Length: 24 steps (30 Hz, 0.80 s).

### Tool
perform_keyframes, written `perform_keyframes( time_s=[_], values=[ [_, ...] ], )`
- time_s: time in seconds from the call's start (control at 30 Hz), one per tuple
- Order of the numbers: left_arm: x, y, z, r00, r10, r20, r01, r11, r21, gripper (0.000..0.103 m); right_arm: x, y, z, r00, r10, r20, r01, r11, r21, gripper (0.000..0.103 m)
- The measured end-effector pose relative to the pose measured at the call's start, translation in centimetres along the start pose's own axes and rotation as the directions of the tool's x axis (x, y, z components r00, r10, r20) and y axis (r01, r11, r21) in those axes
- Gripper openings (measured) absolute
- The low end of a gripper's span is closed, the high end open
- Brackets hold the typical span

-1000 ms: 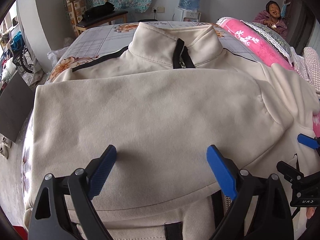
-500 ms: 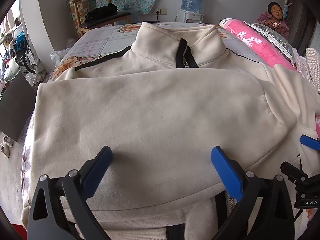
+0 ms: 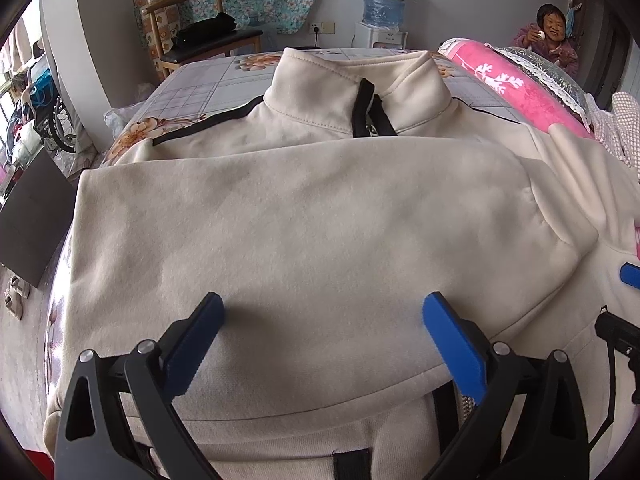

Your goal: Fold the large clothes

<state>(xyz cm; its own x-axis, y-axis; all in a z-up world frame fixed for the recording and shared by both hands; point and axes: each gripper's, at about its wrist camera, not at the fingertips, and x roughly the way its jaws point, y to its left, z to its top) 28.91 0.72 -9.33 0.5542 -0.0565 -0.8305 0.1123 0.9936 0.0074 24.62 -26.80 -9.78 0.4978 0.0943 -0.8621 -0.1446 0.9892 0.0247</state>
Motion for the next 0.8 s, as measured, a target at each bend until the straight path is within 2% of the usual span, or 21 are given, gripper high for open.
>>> perform_keyframes(
  time_s=[0.23,0.4,0.5,0.73,0.8],
  values=[
    [0.1,-0.1,0.2,1.0,-0.004,-0.015,0.004,1.0,0.007,0.098,-4.5,-7.1,-0.2,0.998,0.029,0.062,-0.041,0.979,0.2,0.095],
    [0.2,0.0,0.4,1.0,-0.016,-0.026,0.016,1.0,0.021,0.098,-7.1,-15.4,-0.3,0.993,-0.001,0.116,-0.043,0.923,0.382,0.088],
    [0.3,0.1,0.5,0.999,-0.019,-0.032,0.02,1.0,0.022,0.098,-7.9,-21.1,-0.5,0.991,-0.026,0.132,-0.045,0.86,0.508,0.081],
    [0.3,0.1,0.6,0.999,-0.021,-0.037,0.022,1.0,0.022,0.098,-7.4,-33.2,-1.4,0.987,-0.076,0.139,-0.057,0.653,0.756,0.067],
    [0.3,0.1,0.7,0.999,-0.022,-0.04,0.023,0.999,0.023,0.098,-6.7,-35.2,-1.4,0.988,-0.103,0.118,-0.028,0.624,0.781,0.065]
  ],
)
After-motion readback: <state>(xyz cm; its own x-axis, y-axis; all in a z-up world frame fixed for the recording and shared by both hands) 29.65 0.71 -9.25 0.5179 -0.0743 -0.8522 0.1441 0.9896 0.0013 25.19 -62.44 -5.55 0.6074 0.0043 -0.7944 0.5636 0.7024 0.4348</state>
